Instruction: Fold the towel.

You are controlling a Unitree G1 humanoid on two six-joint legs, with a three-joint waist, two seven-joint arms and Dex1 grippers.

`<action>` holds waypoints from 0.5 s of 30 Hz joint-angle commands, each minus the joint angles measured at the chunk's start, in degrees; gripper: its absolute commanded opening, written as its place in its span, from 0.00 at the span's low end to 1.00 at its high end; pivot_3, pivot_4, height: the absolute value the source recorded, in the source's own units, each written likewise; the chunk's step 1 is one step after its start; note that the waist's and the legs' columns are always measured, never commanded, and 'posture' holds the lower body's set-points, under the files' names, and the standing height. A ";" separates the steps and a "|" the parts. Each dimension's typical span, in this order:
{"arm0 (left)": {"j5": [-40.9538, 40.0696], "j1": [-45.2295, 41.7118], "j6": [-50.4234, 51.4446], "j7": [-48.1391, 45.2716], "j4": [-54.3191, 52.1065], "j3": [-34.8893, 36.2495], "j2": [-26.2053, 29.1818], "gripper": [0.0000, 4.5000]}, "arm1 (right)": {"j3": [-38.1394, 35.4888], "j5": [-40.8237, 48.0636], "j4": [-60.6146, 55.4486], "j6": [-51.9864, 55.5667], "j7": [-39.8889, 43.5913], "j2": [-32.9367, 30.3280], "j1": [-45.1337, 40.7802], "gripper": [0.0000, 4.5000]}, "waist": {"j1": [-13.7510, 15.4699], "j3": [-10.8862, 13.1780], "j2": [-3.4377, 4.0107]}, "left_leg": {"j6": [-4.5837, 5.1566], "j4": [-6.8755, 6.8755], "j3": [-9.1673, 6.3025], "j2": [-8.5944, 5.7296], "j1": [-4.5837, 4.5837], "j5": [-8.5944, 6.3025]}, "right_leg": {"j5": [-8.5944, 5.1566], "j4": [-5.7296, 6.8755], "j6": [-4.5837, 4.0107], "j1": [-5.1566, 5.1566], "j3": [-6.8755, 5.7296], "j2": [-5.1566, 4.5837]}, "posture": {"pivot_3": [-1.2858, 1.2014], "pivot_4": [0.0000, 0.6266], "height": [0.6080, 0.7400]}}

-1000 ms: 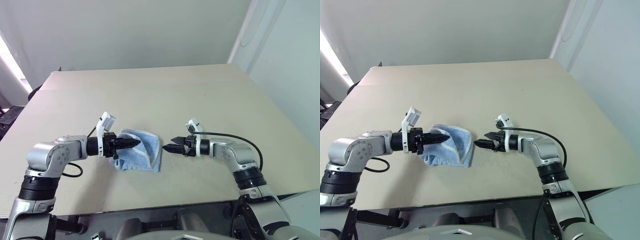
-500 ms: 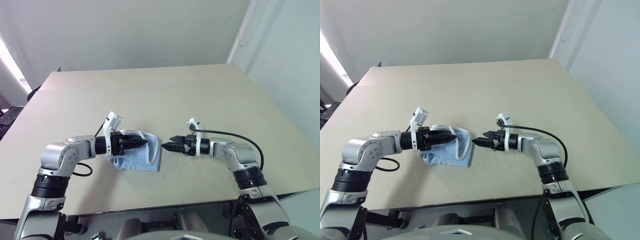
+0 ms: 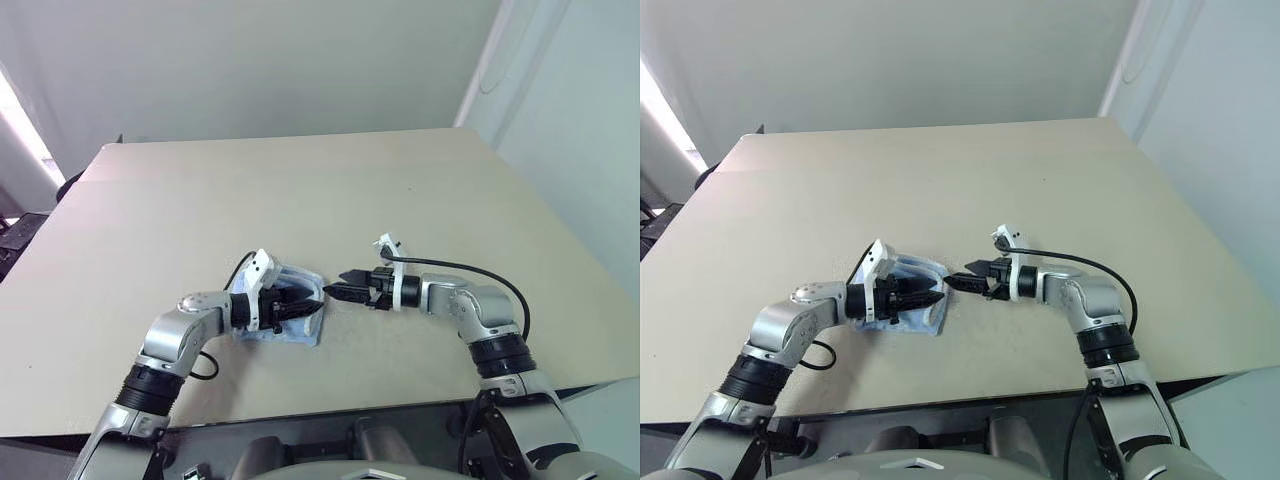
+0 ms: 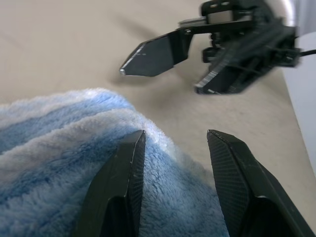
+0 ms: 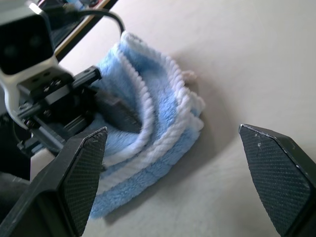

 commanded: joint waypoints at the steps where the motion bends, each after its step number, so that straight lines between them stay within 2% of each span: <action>1: 2.73 0.24 -8.97 -1.43 -4.54 2.35 1.91 0.47 | -1.12 0.58 -2.87 -2.66 1.10 -1.17 0.05 1.00 | 0.19 0.00 0.00 | 0.00 0.00 0.00 0.00 0.00 0.00 | 0.00 0.00 0.00 0.00 0.00 0.00 | 0.52 0.00 1.00; 7: 3.08 -1.84 -15.57 -3.86 -7.09 5.74 5.72 0.47 | 0.14 -0.36 -2.84 -5.21 1.87 -1.82 1.02 1.00 | 0.43 0.00 0.00 | 0.00 0.01 0.00 0.01 0.00 0.00 | 0.00 0.00 0.00 0.00 0.00 0.01 | 0.52 0.00 1.00; 10: 4.68 -3.35 -17.47 -5.62 -3.75 5.72 7.90 0.47 | 0.33 -0.64 -2.78 -5.98 1.85 -1.71 0.91 1.00 | 0.46 0.00 0.00 | 0.01 0.06 0.01 0.02 0.01 0.00 | 0.00 0.01 0.00 0.02 0.00 0.04 | 0.52 0.00 1.00; 15: 6.87 -4.23 -21.75 -8.39 3.65 3.71 7.02 0.47 | 0.25 -0.45 -2.83 -5.85 2.01 -1.95 1.00 1.00 | 0.53 0.00 0.01 | 0.02 0.23 0.00 0.03 -0.04 0.00 | -0.01 0.01 0.01 0.06 -0.02 0.04 | 0.52 0.00 1.00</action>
